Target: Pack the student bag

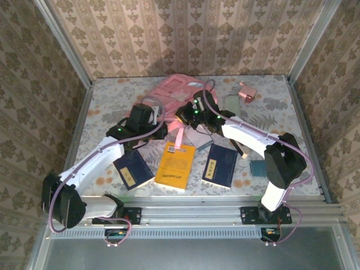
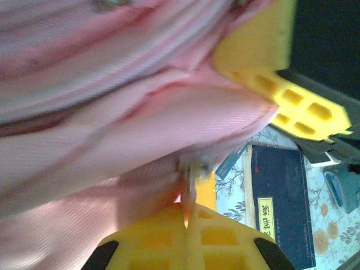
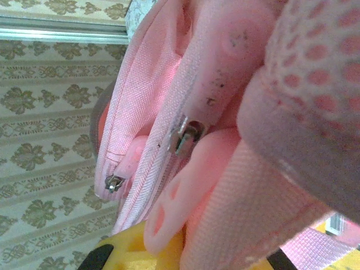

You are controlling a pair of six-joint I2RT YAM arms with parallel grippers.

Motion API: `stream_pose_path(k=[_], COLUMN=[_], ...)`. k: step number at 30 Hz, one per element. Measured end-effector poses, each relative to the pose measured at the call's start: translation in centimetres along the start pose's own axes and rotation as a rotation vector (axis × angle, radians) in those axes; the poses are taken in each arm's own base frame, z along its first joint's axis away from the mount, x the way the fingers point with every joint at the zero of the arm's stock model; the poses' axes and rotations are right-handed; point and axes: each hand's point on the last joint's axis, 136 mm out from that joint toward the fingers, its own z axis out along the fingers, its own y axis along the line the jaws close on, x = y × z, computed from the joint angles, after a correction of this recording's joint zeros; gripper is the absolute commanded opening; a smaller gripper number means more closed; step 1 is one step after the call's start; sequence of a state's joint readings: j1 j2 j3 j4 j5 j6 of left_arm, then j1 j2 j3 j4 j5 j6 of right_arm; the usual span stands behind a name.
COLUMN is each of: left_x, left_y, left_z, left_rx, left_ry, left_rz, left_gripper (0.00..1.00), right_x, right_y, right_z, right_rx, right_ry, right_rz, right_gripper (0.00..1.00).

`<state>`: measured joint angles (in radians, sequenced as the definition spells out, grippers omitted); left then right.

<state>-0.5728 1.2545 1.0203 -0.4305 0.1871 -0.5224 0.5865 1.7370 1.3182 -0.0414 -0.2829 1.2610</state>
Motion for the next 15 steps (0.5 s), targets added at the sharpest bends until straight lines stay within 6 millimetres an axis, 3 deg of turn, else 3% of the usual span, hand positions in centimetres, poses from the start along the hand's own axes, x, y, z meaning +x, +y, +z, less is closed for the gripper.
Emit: stream_pose_path(k=[4,8,11,15], left_x=[-1.1,-0.5,0.3,1.5], left_y=[2.2,3.2,4.4,5.5], left_z=[-1.4,-1.7,-1.4,-1.0], left_rx=[-0.038,-0.057,-0.072,-0.086], left_ry=[-0.044,-0.027,-0.003,0.027], left_rz=[-0.047,-0.065,-0.092,-0.117], left_gripper=[0.0,0.0,0.0,0.0], right_x=[-2.2,-4.1,-5.0,-5.9], right_y=[-2.3,-4.5,-5.0,-4.2], right_z=[-0.3,0.2,0.4,0.5], right_rx=[0.054,0.095,0.1,0.08], right_ry=[0.014,0.044,0.064,0.079], right_rz=[0.005,0.031,0.037,0.029], right_gripper=[0.0,0.0,0.0,0.0])
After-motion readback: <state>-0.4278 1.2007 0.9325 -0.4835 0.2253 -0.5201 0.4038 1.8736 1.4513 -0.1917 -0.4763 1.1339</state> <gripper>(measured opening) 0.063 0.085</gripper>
